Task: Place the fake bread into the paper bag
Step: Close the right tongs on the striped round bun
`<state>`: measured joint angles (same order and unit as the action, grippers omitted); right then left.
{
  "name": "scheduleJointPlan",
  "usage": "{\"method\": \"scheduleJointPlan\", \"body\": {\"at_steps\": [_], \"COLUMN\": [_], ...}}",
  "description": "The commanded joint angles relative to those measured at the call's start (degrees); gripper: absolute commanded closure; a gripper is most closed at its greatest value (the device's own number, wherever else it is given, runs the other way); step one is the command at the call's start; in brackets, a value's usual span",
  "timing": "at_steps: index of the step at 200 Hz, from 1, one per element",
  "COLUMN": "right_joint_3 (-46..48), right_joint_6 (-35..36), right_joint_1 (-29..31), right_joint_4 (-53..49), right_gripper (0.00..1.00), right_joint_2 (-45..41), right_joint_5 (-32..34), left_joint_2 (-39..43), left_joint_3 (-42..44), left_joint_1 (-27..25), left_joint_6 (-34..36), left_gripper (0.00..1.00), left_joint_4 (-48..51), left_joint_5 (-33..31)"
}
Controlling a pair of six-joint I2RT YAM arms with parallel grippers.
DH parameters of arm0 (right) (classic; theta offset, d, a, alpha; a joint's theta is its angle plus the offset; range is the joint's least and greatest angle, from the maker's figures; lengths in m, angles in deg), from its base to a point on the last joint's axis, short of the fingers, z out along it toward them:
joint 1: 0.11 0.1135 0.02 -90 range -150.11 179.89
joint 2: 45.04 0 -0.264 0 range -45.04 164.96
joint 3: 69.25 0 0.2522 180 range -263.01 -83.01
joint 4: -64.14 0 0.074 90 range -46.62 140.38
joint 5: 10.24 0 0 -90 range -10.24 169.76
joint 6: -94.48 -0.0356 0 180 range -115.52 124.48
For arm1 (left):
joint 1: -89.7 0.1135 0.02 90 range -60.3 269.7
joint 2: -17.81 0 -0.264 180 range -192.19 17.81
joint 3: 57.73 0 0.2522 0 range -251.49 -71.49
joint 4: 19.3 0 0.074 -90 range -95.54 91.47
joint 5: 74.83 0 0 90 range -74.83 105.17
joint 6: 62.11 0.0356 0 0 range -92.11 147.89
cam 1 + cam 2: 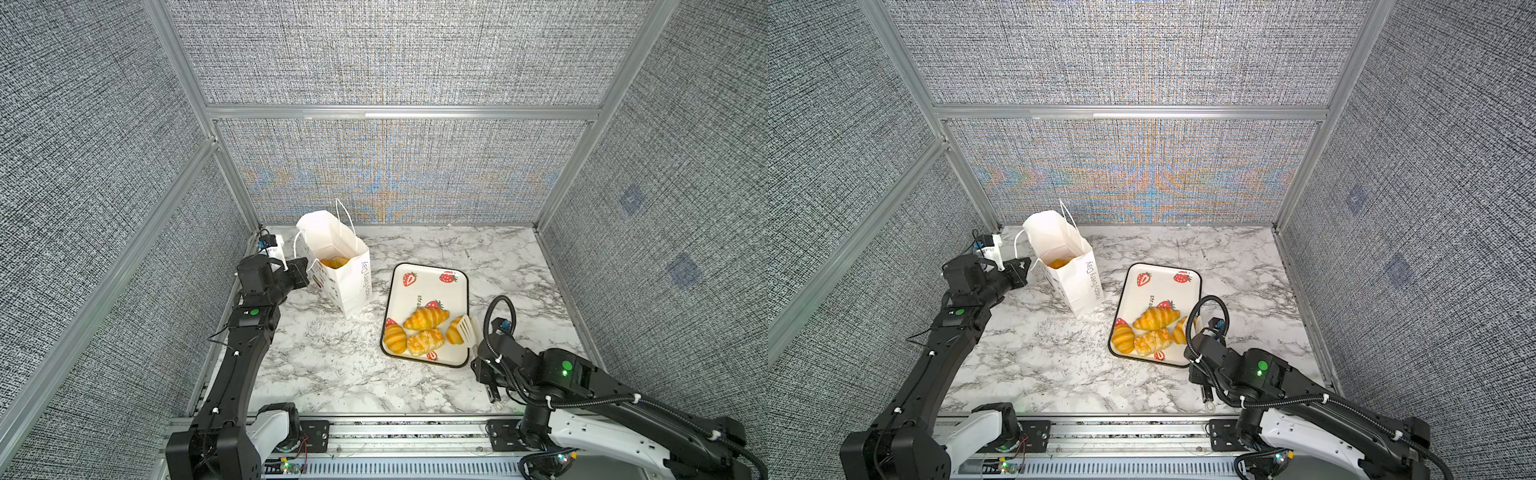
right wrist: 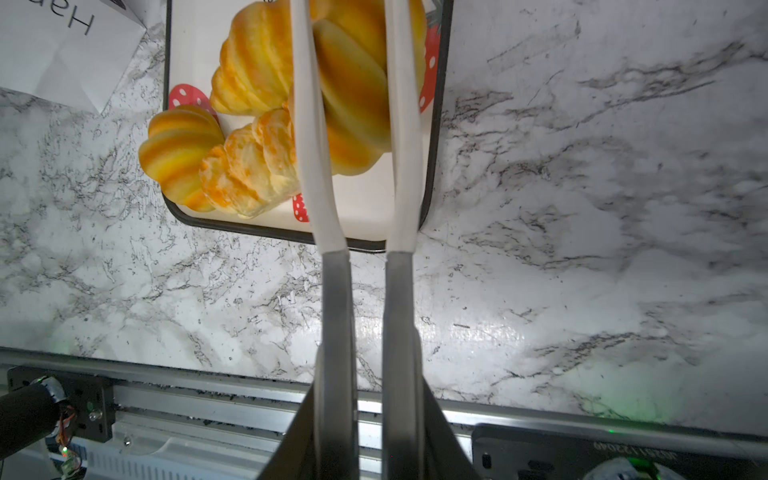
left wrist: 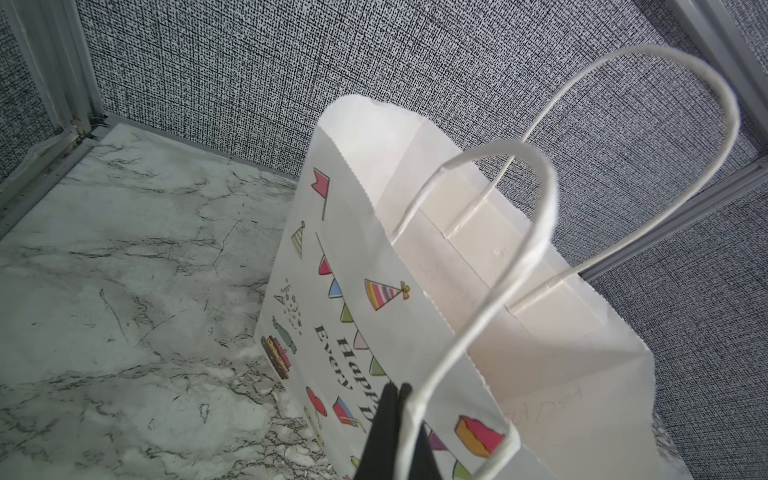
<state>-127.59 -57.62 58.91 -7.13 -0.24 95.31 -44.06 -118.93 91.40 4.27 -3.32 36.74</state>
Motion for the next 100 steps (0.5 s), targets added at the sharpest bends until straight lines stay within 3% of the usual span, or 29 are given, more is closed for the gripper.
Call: {"method": "scheduleJointPlan", "body": {"at_steps": [1, 100], "right_joint_3": [-1.6, -12.5], "right_joint_6": [3.0, 16.6], "right_joint_1": [-0.8, -4.8], "right_joint_4": [2.3, 15.7], "right_gripper": [0.71, 0.72], "right_joint_2": [1.6, 13.6], "right_joint_5": [2.3, -1.0], "left_joint_2": [0.0, 0.0], "left_joint_3": [0.2, 0.1], "left_joint_1": [0.0, 0.0], "left_joint_6": [0.5, 0.5], "left_gripper": [1.00, 1.00], "left_joint_4": [-0.9, -0.9], "left_joint_5": [0.3, 0.3]}}
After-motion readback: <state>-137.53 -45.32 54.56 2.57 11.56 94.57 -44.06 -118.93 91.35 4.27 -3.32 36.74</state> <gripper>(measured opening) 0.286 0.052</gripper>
